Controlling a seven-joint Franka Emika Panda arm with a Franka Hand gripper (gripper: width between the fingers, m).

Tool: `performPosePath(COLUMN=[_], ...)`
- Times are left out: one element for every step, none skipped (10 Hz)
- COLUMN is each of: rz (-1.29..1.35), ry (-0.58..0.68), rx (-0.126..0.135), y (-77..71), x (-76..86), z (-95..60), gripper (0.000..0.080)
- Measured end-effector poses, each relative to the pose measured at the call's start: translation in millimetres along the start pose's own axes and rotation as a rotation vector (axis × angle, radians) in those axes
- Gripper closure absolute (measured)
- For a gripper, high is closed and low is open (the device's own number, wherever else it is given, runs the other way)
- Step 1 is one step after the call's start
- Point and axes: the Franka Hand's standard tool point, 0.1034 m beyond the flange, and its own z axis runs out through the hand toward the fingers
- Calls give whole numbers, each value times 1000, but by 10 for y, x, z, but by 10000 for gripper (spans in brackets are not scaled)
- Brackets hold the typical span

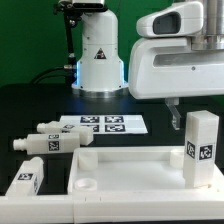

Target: Assemble desk

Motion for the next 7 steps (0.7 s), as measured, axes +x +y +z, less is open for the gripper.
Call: performPosePath(rz=[65, 93, 197, 290, 377, 570, 733], ry=[0, 0, 0, 2, 4, 8, 31], rx=[-1, -1, -3, -5, -10, -14, 4], y=[1, 9, 14, 20, 18, 19, 52], x=[-1, 0, 6, 12, 11, 5, 22], z=[2, 4, 9, 9, 9, 12, 18], gripper=[430, 515, 515, 515, 515, 515, 515])
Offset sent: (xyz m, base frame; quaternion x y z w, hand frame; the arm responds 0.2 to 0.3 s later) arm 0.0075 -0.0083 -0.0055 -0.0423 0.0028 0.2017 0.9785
